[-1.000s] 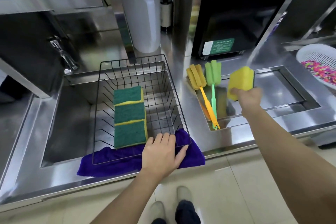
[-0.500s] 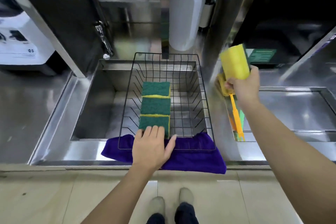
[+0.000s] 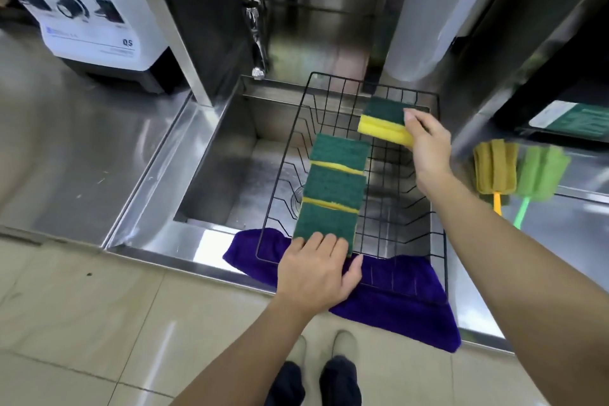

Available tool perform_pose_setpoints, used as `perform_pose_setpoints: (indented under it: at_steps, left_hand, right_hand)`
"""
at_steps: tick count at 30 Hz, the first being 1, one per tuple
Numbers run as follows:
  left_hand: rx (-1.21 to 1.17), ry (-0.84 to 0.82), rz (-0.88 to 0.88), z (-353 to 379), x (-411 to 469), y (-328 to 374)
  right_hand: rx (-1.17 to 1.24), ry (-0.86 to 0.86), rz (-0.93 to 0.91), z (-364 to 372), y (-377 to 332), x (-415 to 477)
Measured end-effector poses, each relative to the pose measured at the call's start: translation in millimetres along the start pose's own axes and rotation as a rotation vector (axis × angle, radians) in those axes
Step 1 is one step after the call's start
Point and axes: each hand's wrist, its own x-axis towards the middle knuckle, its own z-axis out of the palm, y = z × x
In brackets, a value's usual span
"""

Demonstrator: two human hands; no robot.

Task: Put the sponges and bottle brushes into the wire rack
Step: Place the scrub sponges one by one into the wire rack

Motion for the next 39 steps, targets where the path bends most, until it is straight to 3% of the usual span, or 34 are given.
perform_pose_setpoints:
  at_steps: [11, 22, 30, 39]
  left_hand:
    - [-0.027, -0.050, -0.003, -4.4, 1.2, 1.0]
    - [-0.042, -0.053, -0.013, -4.5, 1.7, 1.4]
    - [-0.053, -0.047, -0.008, -4.2, 1.9, 0.6]
    - [-0.050, -0.056, -0.011, -5.2, 2.9, 0.0]
  right_hand:
    - [-0.199, -0.137, 0.024, 41.3, 13.1, 18.8]
    - [-0.297, -0.256, 0.166, 48.1, 18.8, 31.4]
    - [-0.255, -0.391, 0.236, 50.5, 9.0, 43.1]
    - [-0.498, -0.418, 0.127, 57.9, 12.8, 38.0]
